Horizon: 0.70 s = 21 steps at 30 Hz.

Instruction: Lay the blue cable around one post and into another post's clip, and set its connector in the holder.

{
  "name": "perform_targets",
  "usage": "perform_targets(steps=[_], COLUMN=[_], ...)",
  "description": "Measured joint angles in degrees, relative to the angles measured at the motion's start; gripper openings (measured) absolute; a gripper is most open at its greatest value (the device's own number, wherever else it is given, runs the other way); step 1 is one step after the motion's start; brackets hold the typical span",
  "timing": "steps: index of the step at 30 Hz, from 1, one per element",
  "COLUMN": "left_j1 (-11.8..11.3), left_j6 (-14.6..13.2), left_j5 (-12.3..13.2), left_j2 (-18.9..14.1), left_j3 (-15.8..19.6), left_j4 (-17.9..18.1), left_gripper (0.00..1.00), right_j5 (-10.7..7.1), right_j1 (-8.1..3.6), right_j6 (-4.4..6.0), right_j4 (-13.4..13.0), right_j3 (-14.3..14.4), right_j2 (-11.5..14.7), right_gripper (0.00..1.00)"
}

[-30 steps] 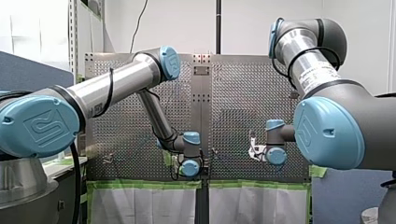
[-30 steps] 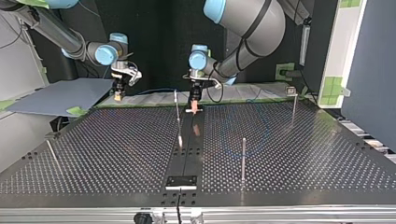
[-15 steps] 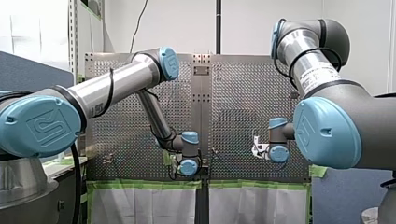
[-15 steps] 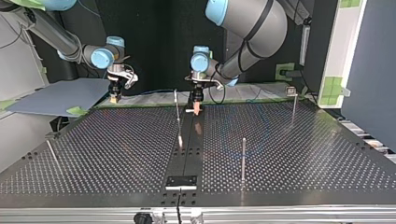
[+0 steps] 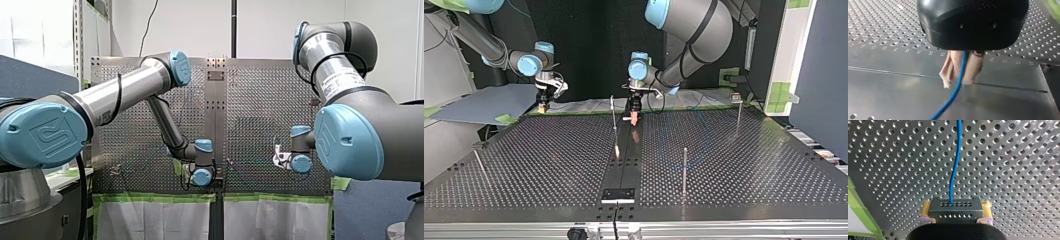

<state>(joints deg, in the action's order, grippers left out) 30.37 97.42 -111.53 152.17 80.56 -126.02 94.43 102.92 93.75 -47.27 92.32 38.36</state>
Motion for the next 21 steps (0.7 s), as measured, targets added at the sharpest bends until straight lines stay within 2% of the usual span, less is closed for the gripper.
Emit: perform_targets(steps=[2,3,4,5,6,7,8,21], left_j1=[0.0,0.0,0.0,0.0,0.0,0.0,0.0,0.8], left_j6=[-0.2,-0.3,-0.4,-0.5,-0.5,-0.7,-0.9,-3.0], left_j5=[0.0,0.0,-0.1,-0.1,-0.1,-0.1,0.1,4.3], left_j2=[0.0,0.0,0.0,0.0,0.0,-0.1,-0.1,-1.4], left_j3=[0.0,0.0,0.0,0.0,0.0,0.0,0.0,0.7], left_j4=[-0.8,-1.3,-1.9,-2.4,-2.9,-3.7,-4.2,-11.3], left_gripper=[0.36,0.36,0.55,0.62,0.62,0.88,1.0,1.0], right_j5=[-0.01,-0.02,-0.02,-0.02,-0.02,-0.02,-0.02,-0.45], right_j1=[-0.02,-0.02,-0.03,-0.03,-0.04,-0.03,-0.03,-0.01], right_j6=[-0.07,-0.09,-0.1,-0.1,-0.09,-0.06,-0.03,0.21], right_j4=[0.3,0.5,0.6,0.6,0.7,0.7,0.7,1.8], right_j3=[-0.1,-0.1,-0.1,-0.1,-0.1,-0.1,-0.1,-0.2], right_j2=[0.0,-0.1,-0.1,-0.1,-0.1,-0.1,-0.1,-0.2], right_gripper=[0.61,0.61,0.61,0.61,0.61,0.61,0.61,0.61])
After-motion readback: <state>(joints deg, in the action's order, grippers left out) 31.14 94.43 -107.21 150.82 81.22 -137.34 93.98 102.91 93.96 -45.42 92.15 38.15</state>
